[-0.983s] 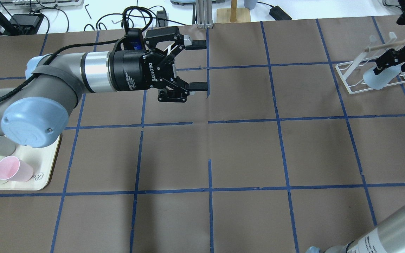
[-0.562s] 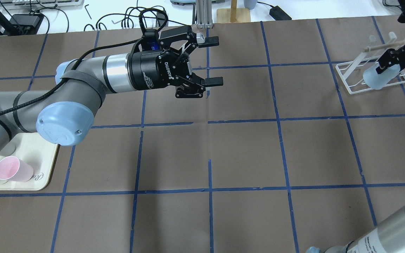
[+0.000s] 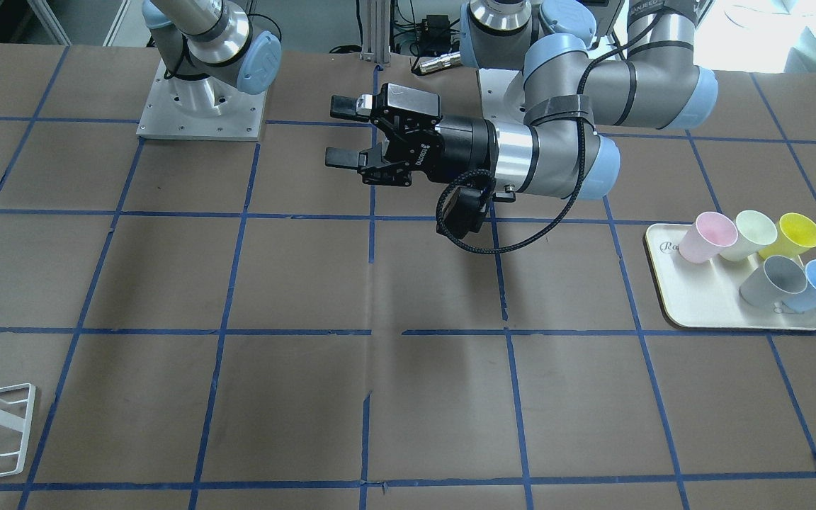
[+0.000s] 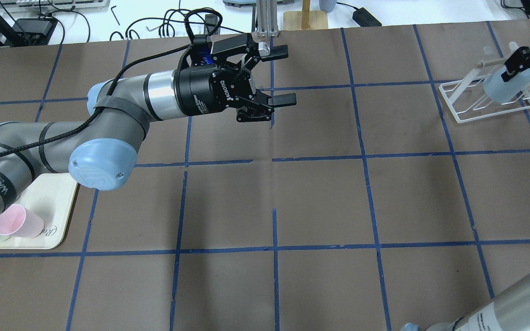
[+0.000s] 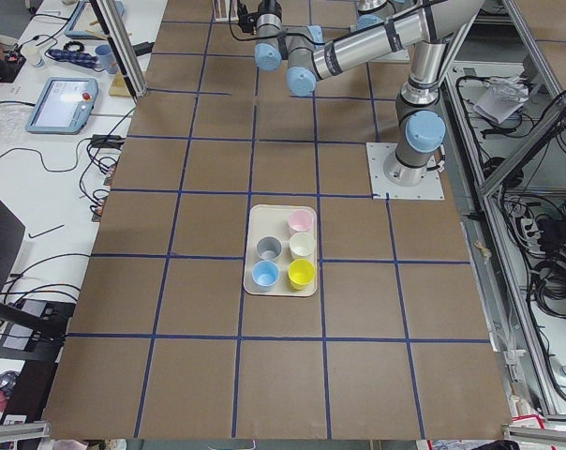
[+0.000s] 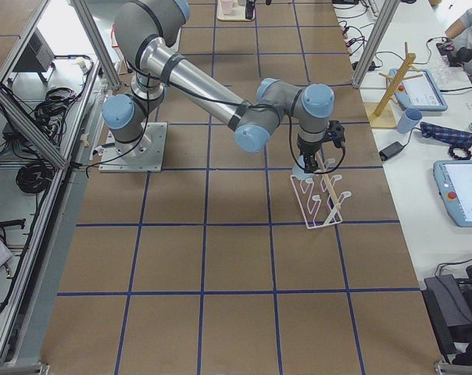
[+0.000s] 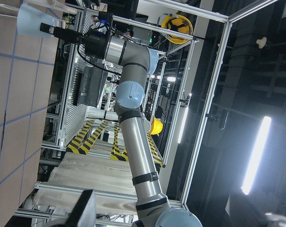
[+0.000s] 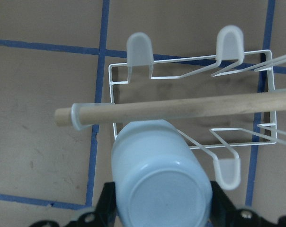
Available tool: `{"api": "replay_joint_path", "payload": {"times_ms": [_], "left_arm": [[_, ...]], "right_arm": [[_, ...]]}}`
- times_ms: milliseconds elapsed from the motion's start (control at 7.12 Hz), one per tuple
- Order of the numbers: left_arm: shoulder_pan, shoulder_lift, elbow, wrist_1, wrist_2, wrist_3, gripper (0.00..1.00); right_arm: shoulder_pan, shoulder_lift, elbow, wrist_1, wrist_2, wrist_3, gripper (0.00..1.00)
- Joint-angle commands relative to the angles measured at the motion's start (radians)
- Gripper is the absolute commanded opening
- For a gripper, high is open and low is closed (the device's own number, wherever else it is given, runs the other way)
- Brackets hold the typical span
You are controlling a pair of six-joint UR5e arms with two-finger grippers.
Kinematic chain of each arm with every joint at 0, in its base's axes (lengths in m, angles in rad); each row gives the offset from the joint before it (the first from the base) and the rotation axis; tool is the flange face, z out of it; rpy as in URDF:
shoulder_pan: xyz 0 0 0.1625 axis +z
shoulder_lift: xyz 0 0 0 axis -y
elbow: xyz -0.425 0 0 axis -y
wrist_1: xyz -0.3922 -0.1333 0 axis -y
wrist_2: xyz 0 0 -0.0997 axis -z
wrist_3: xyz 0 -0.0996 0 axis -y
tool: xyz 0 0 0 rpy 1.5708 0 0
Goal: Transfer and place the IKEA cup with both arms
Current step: 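Grasp the light blue cup with the right gripper and lift it off the rack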
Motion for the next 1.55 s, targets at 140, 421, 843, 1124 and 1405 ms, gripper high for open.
{"api": "replay_joint_path", "payload": {"times_ms": [140, 421, 843, 1124, 1405], "left_arm": [[-0.022, -0.009, -0.001, 0.017, -0.053, -0.001, 1.00], [-0.024, -0.015, 0.001, 0.021, -0.092, -0.012, 1.00], [-0.025, -0.022, 0.001, 0.059, -0.093, -0.004, 1.00], [-0.025, -0.036, 0.003, 0.075, -0.093, -0.012, 0.98], [-0.025, -0.052, 0.007, 0.084, -0.114, -0.007, 0.98]], "right_arm": [[0.026, -0.067, -0.243, 0.393, 0.101, -0.006, 0.11], [0.130, -0.116, -0.236, 0.547, 0.383, -0.070, 0.11], [0.179, -0.116, -0.232, 0.878, 0.783, -0.336, 0.11], [0.179, -0.106, -0.181, 1.107, 0.897, -0.681, 0.12], [0.179, -0.119, -0.080, 1.143, 0.992, -0.783, 0.12]]}}
